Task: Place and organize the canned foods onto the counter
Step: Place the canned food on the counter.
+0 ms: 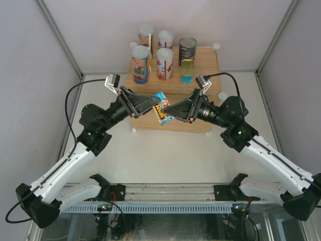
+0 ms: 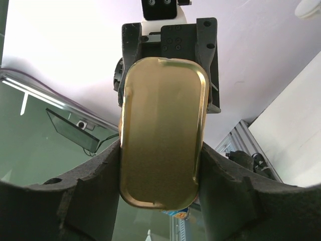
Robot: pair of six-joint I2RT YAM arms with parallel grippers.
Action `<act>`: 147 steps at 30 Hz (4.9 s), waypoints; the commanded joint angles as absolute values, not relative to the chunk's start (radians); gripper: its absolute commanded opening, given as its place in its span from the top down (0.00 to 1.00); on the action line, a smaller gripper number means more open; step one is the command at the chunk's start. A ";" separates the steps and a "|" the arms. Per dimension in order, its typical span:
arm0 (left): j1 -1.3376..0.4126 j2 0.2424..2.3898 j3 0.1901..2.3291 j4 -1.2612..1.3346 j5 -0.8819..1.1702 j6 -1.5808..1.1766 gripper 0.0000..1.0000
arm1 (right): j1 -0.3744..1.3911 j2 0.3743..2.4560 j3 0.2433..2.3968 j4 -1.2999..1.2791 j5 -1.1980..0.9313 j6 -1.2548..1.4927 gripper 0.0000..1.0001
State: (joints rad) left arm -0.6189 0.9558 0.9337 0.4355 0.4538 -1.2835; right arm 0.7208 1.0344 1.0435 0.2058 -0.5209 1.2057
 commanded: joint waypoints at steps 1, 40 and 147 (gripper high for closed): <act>-0.618 0.926 0.957 0.516 0.396 -1.327 1.00 | 0.691 1.032 1.089 0.219 -0.488 1.174 0.43; -0.617 0.946 0.977 0.472 0.324 -1.319 1.00 | 0.608 1.005 1.128 0.085 -0.541 1.071 0.22; -0.491 0.942 1.086 0.267 0.425 -1.451 1.00 | 1.581 1.379 1.167 0.789 1.043 -1.636 0.09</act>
State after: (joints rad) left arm -0.5003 0.9760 1.0317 0.1570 0.4042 -1.4155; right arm 1.5837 1.3739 1.1633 0.6907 1.0630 -1.5654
